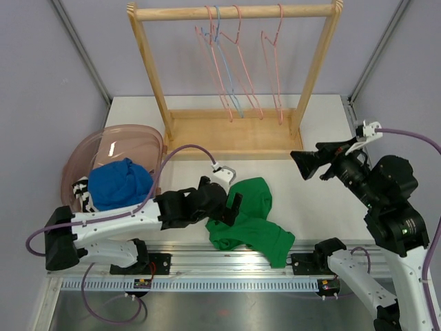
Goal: Remove the tank top from the hanger
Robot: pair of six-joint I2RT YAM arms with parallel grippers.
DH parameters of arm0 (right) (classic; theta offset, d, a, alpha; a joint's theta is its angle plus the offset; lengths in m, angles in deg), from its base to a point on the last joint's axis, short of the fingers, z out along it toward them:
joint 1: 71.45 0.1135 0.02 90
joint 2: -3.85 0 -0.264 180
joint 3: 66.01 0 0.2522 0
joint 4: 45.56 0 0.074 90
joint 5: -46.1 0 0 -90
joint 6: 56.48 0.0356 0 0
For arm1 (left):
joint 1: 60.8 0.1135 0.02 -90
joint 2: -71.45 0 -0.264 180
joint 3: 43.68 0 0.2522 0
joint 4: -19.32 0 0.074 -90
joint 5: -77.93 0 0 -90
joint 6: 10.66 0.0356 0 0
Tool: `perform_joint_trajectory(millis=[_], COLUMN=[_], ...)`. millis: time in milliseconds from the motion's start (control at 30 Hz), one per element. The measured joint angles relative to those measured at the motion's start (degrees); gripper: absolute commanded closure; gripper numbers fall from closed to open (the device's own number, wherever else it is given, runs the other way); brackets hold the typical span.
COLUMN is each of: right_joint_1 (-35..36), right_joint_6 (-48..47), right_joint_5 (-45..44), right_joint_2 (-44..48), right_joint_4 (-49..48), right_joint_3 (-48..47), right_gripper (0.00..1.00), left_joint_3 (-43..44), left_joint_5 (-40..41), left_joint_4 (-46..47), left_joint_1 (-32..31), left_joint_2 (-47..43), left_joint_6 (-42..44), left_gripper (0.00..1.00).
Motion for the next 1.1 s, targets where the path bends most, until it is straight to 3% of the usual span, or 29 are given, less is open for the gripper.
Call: perform_joint_trajectory(millis=[233,567,667,700,733,800,833,1100], right_joint_1=[0.00,0.00,0.00,0.00,0.00,0.00,0.00,0.00], right_joint_6=[2.29,3.74,3.78,3.78,3.78,3.80,3.80,3.76], right_joint_5=[7.28,10.01,10.56,10.71,10.86,10.95,10.95,10.88], right_joint_2=[10.73,16.26,16.57,16.57,16.57,16.63,16.70,17.90], right_joint_4=[1.73,4.33,4.70,4.81,4.98,5.05,5.05,5.38], right_joint_3=[11.63,13.38,13.38,13.38,13.38,13.38,13.38,13.38], right_gripper=[0.00,0.00,0.00,0.01,0.00,0.00,0.00,0.01], left_joint_3=[3.65,6.82,7.78,7.96,7.96,7.96,7.96,7.98], left_joint_5=[-0.11,-0.92,-0.52,-0.46,-0.42,-0.26,0.15,5.03], left_joint_4=[4.26,8.57,9.38,9.66,10.01,10.12,10.16,3.10], left_joint_1=[-3.34,-6.10,-7.19,-7.52,-7.93,-8.81,-9.14,-9.79], left_joint_2=[13.03,31.41,33.88,33.90,33.92,33.92,33.90,29.70], left_joint_6=[0.37,0.04,-1.01,-1.33,-1.81,-1.62,-1.99,-3.21], left_gripper=[0.01,0.01,0.22,0.58,0.76,0.95,1.00,1.00])
